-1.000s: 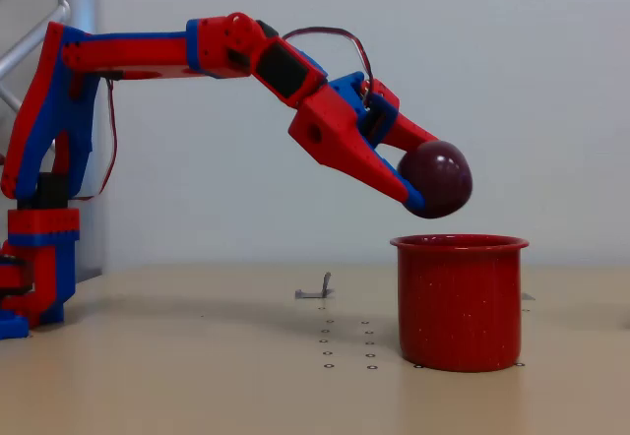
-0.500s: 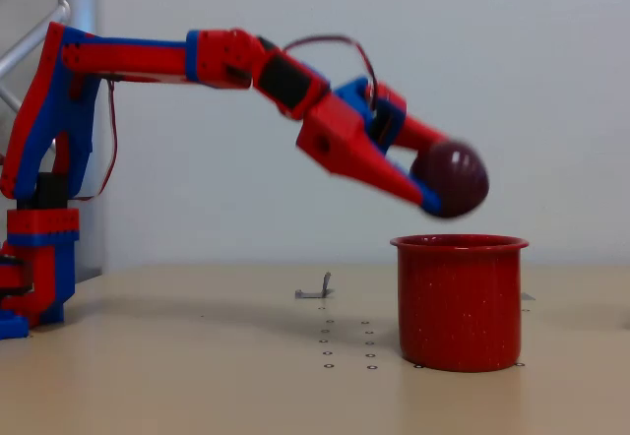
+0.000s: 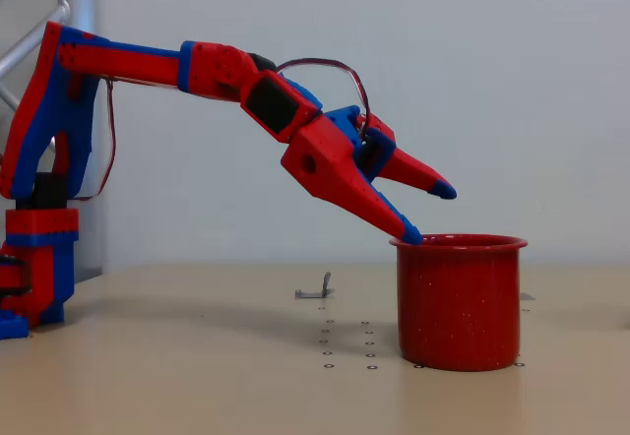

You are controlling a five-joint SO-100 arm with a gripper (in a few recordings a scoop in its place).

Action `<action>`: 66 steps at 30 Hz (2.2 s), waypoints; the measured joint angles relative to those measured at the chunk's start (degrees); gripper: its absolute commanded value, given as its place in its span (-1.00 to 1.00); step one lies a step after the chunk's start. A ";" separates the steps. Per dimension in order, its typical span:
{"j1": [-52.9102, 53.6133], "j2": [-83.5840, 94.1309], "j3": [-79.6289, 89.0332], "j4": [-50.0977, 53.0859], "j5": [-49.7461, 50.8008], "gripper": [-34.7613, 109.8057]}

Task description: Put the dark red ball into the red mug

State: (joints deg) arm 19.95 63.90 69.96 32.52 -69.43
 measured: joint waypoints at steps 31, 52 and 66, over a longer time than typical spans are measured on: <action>-0.44 47.11 26.72 34.10 60.21 -0.55; -0.35 90.53 81.56 17.75 71.98 -0.55; -3.25 111.88 97.47 33.49 74.00 -0.55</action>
State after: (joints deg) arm 16.70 175.78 167.43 66.01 4.57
